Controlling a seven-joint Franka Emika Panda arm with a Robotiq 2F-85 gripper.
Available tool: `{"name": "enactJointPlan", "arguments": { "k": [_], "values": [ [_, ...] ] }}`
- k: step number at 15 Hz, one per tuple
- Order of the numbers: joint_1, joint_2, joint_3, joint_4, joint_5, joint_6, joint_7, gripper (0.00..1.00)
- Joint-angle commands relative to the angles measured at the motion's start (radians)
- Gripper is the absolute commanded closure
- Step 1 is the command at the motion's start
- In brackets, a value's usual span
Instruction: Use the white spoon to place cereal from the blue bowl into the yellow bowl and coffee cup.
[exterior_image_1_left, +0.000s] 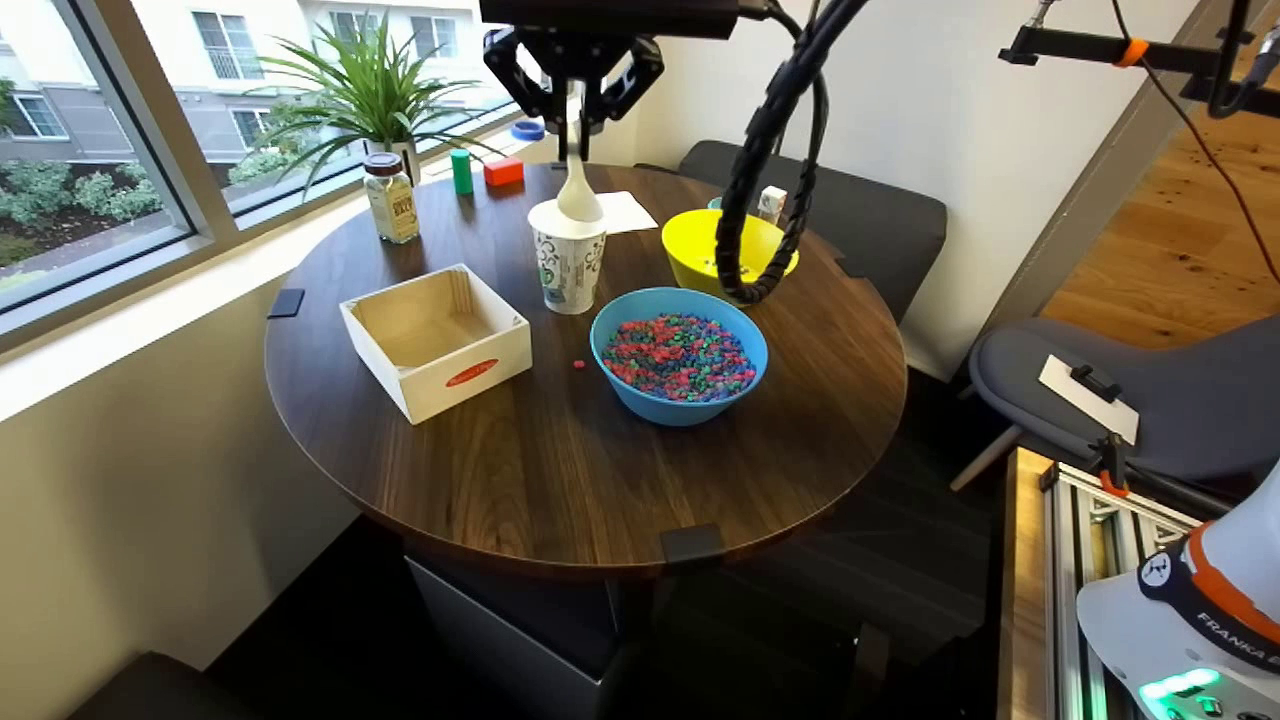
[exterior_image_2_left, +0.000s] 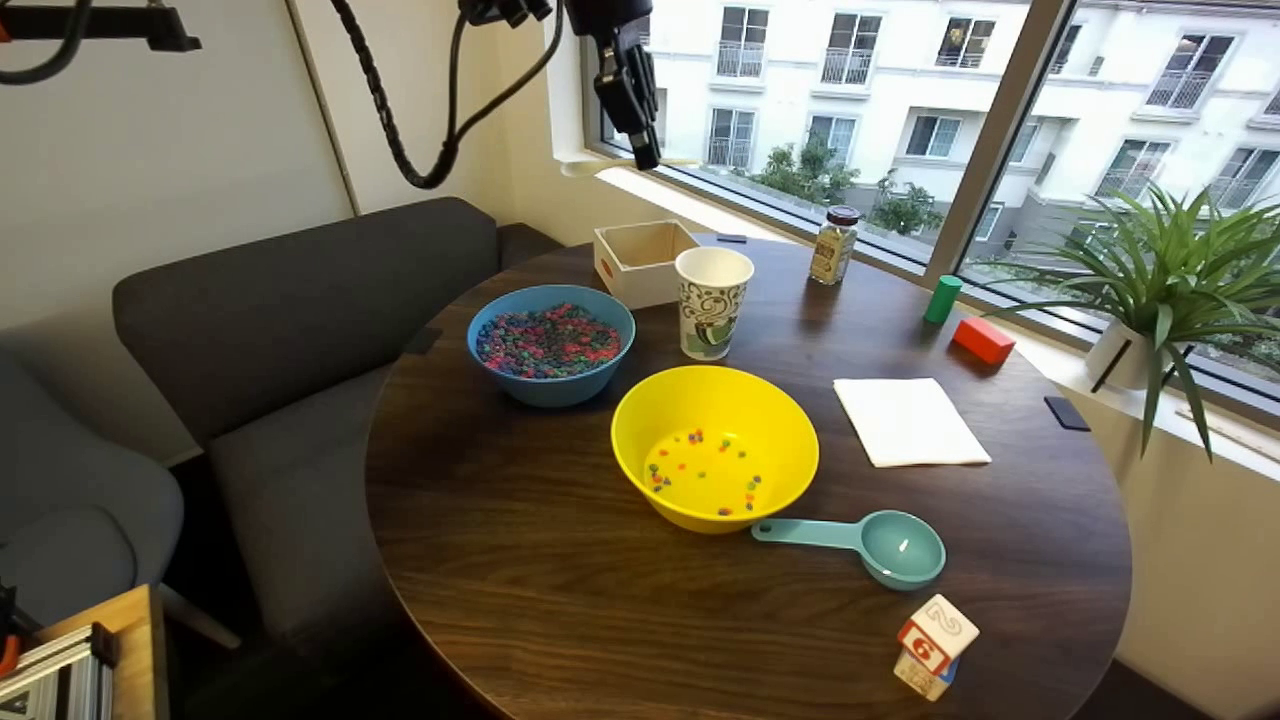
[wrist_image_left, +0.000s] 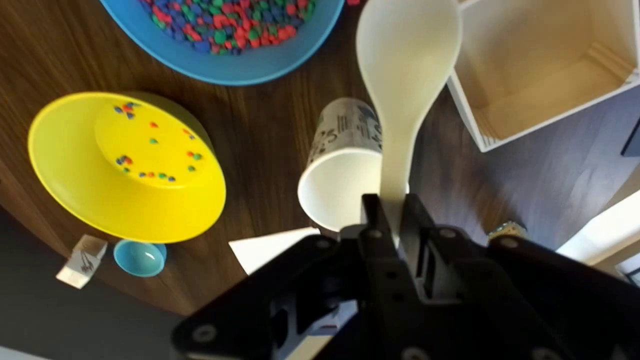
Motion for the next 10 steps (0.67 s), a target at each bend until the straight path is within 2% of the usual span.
{"name": "enactJointPlan", "arguments": {
  "k": [1, 8, 9, 10],
  "values": [
    [-0.034, -0.092, 0.009, -0.105, 0.120, -0.062, 0.041, 0.97],
    [-0.089, -0.244, 0.002, -0.367, 0.200, 0.020, -0.022, 0.97],
    [-0.056, -0.265, -0.042, -0.399, 0.216, 0.027, -0.030, 0.97],
    [-0.057, -0.289, -0.047, -0.439, 0.221, 0.035, -0.023, 0.97]
  ]
}}
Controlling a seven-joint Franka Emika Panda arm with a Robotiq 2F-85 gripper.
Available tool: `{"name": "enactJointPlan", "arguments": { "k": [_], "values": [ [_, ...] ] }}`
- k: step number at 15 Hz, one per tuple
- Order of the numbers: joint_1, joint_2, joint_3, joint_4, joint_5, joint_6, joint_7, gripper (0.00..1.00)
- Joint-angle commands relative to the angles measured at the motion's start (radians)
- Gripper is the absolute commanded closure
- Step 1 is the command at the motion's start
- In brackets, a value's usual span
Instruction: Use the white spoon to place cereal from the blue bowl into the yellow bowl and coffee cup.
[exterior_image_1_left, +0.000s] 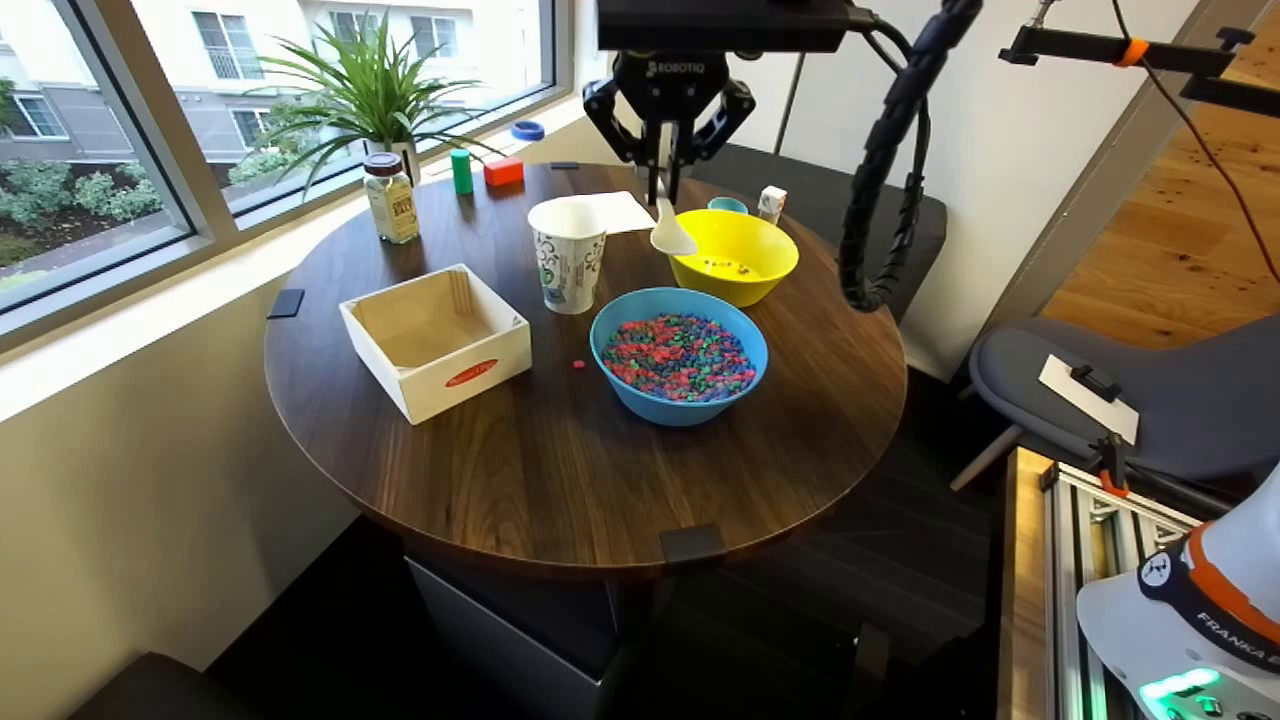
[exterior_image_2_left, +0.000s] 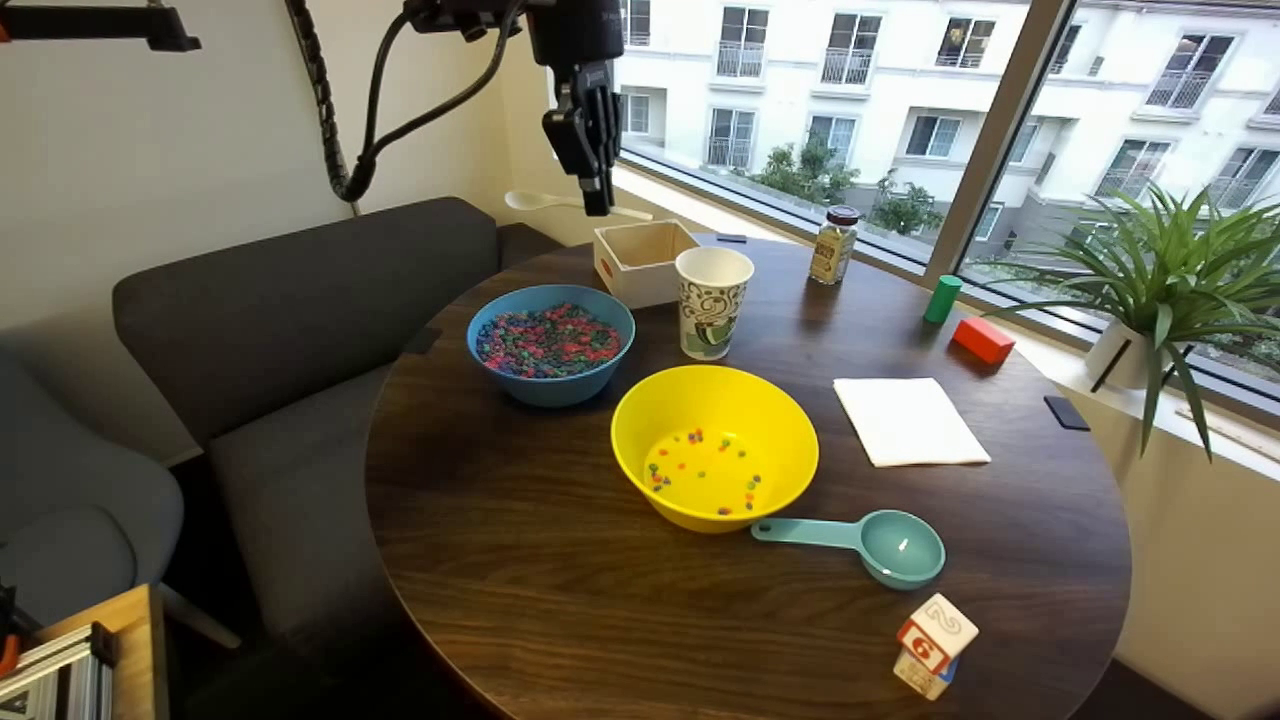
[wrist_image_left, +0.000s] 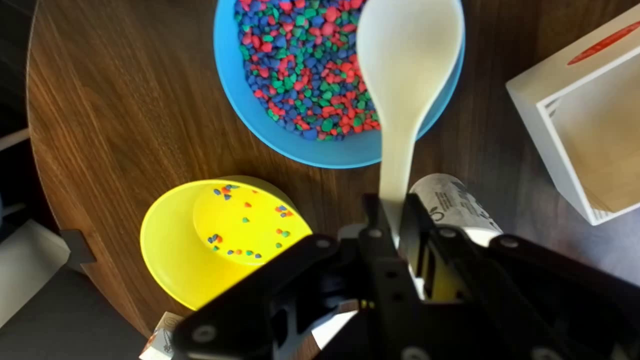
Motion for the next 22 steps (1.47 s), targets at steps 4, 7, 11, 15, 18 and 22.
{"name": "enactJointPlan", "arguments": {
  "k": [4, 7, 11, 15, 18, 22],
  "values": [
    [0.010, -0.192, -0.056, -0.293, 0.050, 0.079, -0.007, 0.97],
    [0.000, -0.258, -0.062, -0.392, 0.054, 0.101, -0.047, 0.97],
    [-0.017, -0.316, -0.077, -0.500, 0.057, 0.109, -0.115, 0.97],
    [-0.025, -0.291, -0.076, -0.481, 0.037, 0.072, -0.122, 0.86],
    [-0.030, -0.296, -0.078, -0.496, 0.041, 0.072, -0.135, 0.86],
    [-0.049, -0.275, -0.091, -0.511, 0.032, 0.052, -0.073, 0.97]
  ]
}}
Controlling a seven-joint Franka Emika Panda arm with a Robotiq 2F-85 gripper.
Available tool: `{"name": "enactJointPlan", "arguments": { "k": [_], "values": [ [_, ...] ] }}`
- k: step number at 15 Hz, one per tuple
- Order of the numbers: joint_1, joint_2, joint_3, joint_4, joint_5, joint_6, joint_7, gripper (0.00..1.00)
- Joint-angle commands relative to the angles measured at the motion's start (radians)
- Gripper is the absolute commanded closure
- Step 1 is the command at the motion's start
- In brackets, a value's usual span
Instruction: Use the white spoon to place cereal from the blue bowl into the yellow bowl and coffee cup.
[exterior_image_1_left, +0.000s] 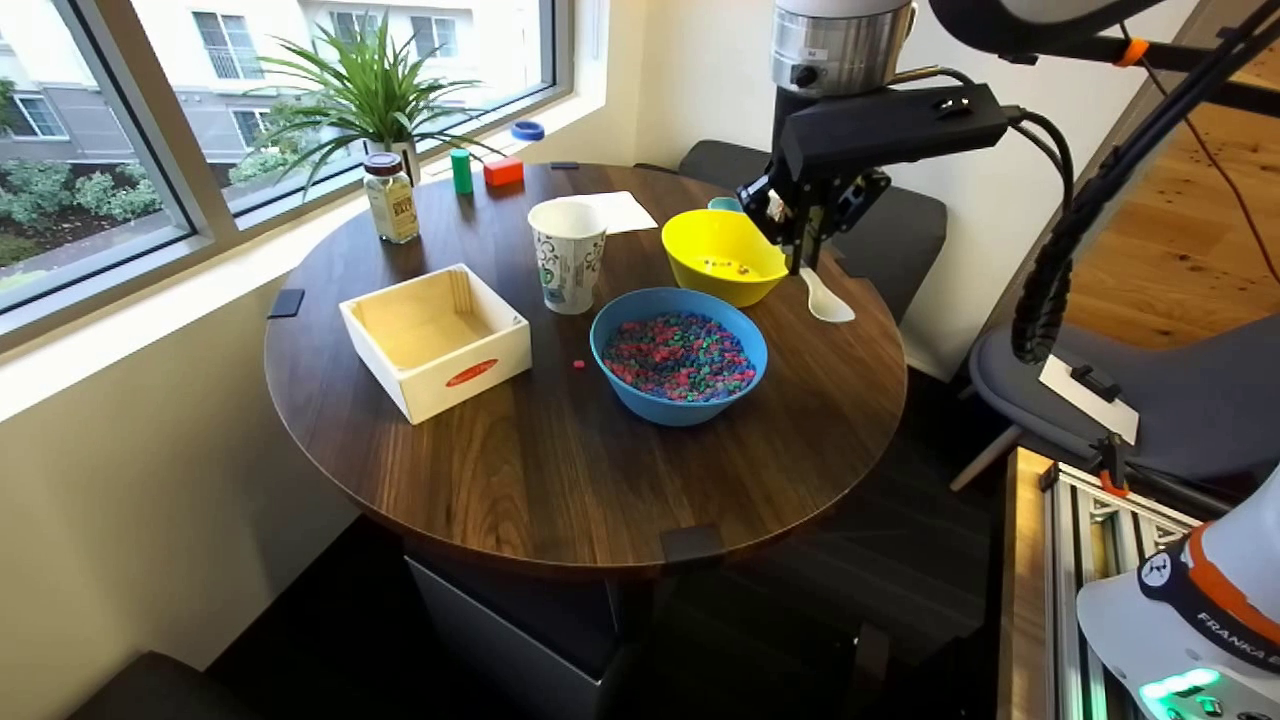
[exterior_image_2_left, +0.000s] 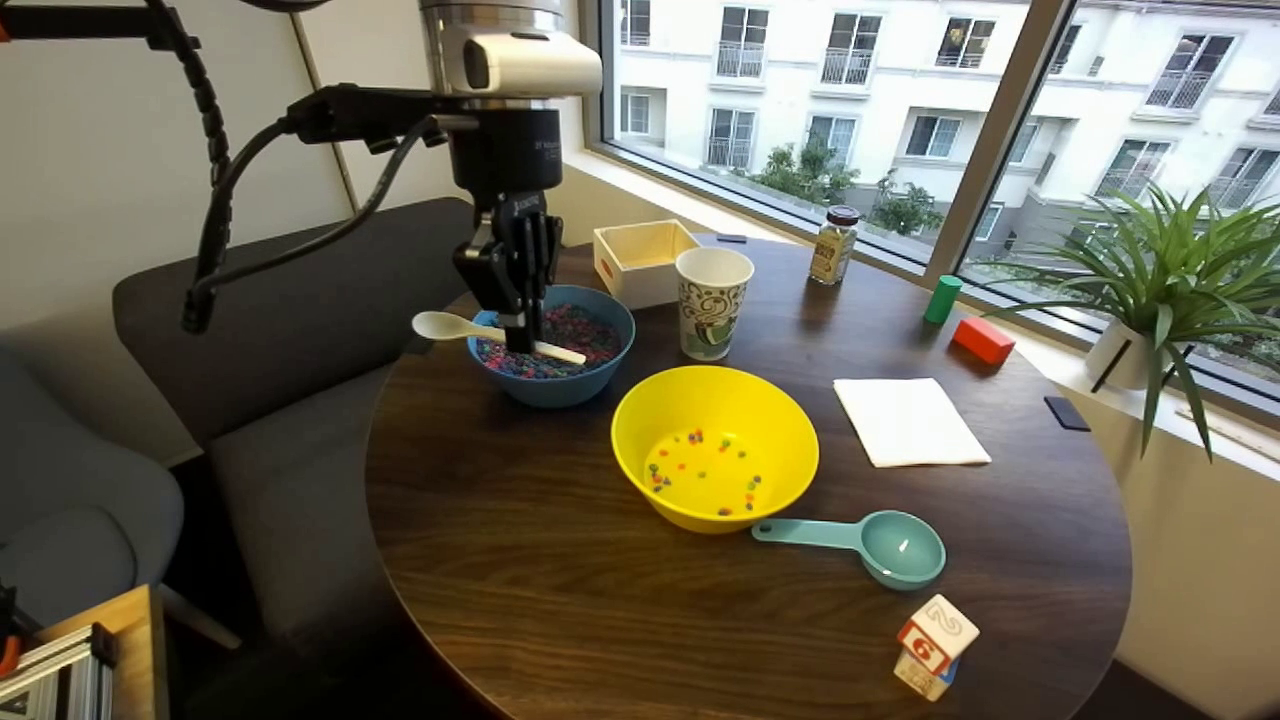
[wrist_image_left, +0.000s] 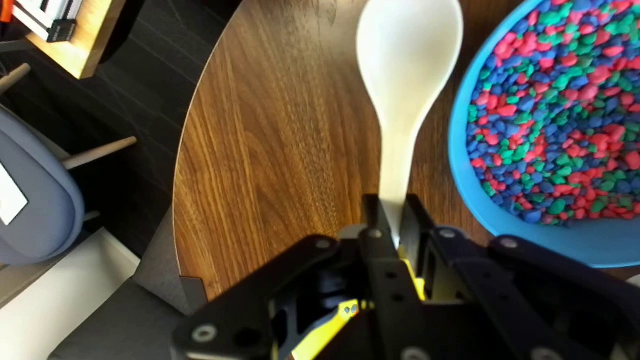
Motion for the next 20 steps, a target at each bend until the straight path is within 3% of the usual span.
{"name": "enactJointPlan", "arguments": {
  "k": [1, 20],
  "values": [
    [-0.026, 0.020, -0.011, -0.026, 0.002, -0.022, 0.059, 0.97],
    [-0.047, 0.050, -0.034, -0.251, -0.078, 0.170, 0.276, 0.97]
  ]
}}
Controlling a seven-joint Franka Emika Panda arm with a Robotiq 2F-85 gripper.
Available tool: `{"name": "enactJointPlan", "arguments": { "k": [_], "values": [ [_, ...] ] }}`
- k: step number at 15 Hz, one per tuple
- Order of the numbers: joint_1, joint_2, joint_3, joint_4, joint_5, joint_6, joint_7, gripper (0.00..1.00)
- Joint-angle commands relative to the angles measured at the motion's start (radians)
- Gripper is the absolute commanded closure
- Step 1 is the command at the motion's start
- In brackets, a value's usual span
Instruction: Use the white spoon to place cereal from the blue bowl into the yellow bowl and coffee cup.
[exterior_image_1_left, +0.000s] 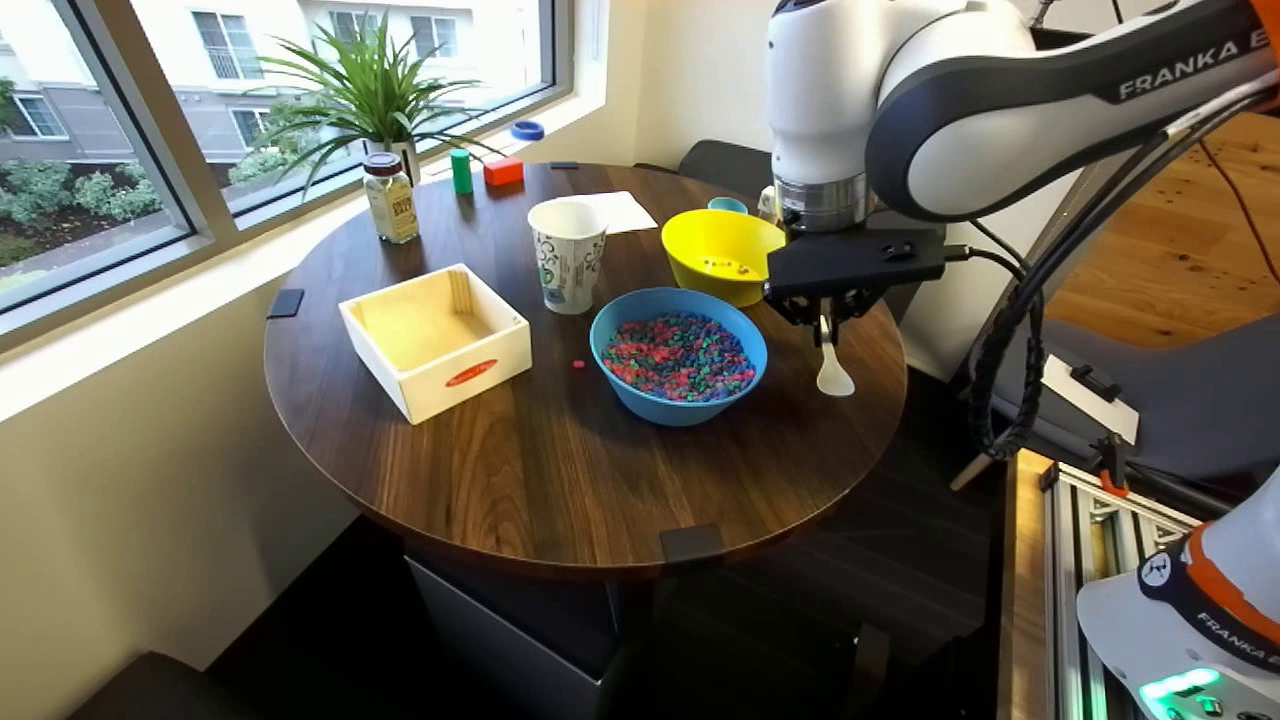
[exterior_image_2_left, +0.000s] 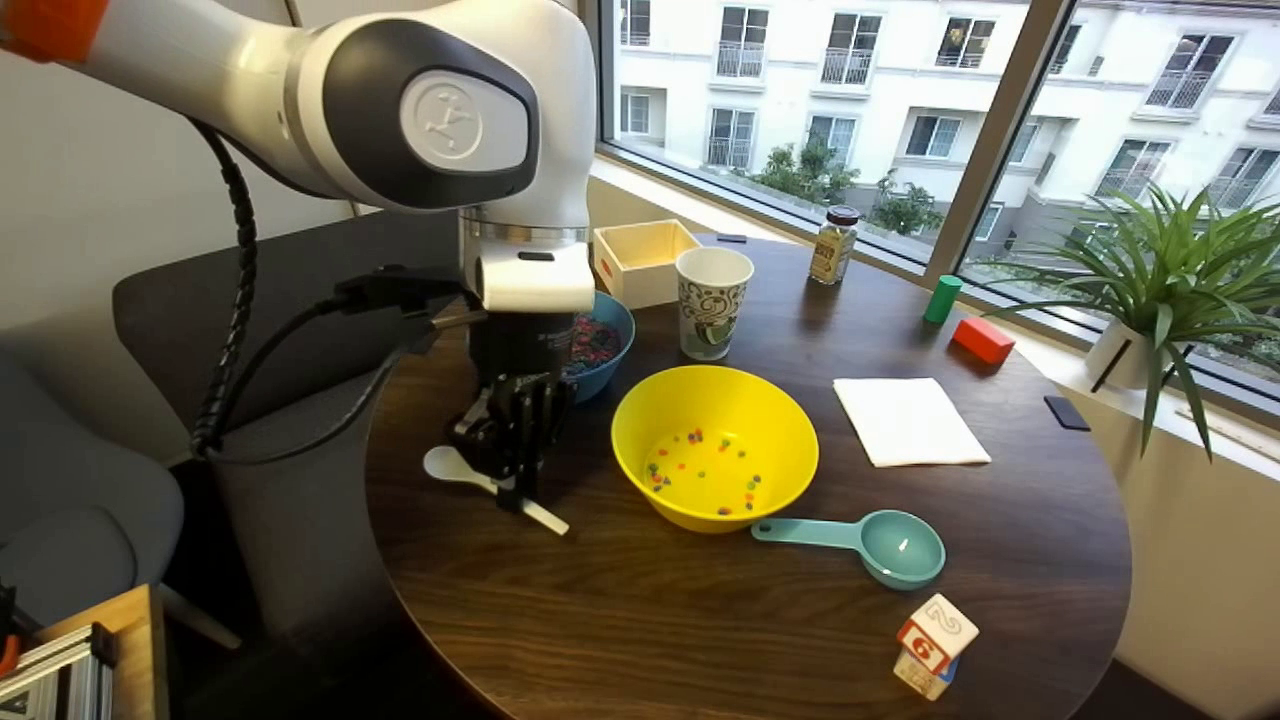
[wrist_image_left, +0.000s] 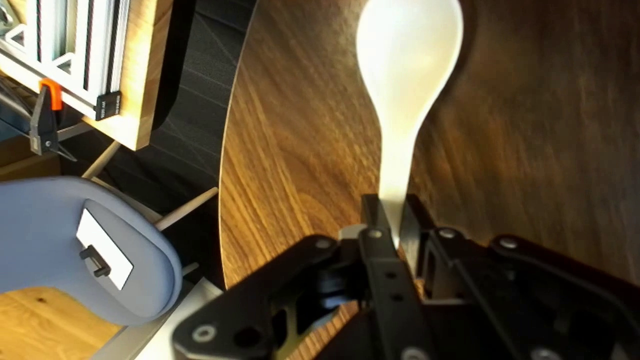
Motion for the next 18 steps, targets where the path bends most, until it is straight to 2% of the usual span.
{"name": "enactJointPlan", "arguments": {
  "k": [1, 6, 7, 8, 10, 16, 18],
  "values": [
    [0.002, -0.004, -0.002, -0.046, -0.032, 0.056, 0.057, 0.97],
    [0.002, 0.000, -0.002, -0.070, -0.061, 0.096, 0.095, 0.97],
    [0.002, 0.000, -0.002, -0.074, -0.062, 0.102, 0.098, 0.74],
    [0.003, -0.002, -0.002, -0.079, -0.064, 0.111, 0.105, 0.60],
    [0.004, -0.009, 0.000, -0.081, -0.067, 0.108, 0.104, 0.48],
    [0.010, -0.045, 0.007, -0.088, -0.065, 0.091, 0.100, 0.02],
    [0.015, -0.070, 0.014, -0.091, -0.066, 0.082, 0.095, 0.00]
  ]
}}
